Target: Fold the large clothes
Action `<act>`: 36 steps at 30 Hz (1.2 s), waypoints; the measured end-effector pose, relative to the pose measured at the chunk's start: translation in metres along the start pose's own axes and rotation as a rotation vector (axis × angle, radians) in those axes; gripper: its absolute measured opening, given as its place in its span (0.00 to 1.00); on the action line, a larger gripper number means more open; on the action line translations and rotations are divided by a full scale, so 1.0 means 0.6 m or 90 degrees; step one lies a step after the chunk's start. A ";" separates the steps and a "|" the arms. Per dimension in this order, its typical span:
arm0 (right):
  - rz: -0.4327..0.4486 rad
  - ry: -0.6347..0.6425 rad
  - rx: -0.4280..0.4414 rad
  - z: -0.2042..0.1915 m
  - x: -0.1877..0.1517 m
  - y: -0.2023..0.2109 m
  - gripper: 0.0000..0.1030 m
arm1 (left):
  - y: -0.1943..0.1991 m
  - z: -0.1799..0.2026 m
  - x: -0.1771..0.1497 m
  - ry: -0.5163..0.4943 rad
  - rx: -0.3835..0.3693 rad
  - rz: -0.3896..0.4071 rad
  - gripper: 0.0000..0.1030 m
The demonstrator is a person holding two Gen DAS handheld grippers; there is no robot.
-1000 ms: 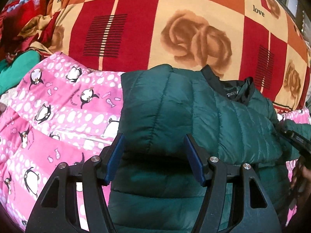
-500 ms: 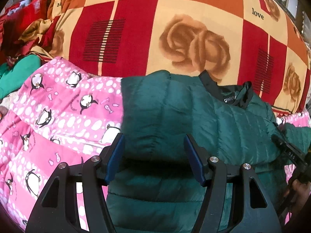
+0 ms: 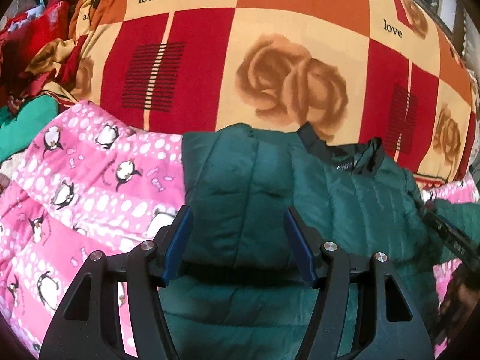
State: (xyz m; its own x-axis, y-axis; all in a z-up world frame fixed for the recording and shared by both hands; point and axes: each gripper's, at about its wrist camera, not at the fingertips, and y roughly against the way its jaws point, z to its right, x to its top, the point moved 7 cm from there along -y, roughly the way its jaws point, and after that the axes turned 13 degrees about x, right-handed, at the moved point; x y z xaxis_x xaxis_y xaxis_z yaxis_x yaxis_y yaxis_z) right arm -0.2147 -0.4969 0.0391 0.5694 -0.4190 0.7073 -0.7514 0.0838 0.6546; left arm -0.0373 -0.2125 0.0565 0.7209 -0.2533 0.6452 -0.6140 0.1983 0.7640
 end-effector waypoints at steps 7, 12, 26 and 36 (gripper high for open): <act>-0.074 0.043 0.072 -0.074 -0.010 -0.080 0.62 | -0.051 0.034 0.000 -0.029 0.015 -0.025 0.61; -0.107 0.021 0.032 -0.044 -0.032 -0.132 0.62 | -0.084 0.045 -0.020 -0.057 0.036 -0.035 0.63; -0.086 0.009 0.017 -0.051 -0.034 -0.076 0.64 | -0.096 0.049 -0.029 -0.065 0.036 -0.031 0.64; -0.128 0.014 0.000 -0.040 -0.069 -0.094 0.65 | -0.086 0.050 -0.034 -0.065 0.041 -0.041 0.65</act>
State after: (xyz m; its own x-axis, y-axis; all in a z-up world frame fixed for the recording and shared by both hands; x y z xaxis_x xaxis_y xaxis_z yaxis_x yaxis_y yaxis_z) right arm -0.1880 -0.4627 -0.0209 0.7153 -0.4076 0.5676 -0.6212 0.0010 0.7836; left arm -0.0298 -0.2458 0.0038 0.7251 -0.3595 0.5873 -0.5889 0.1182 0.7995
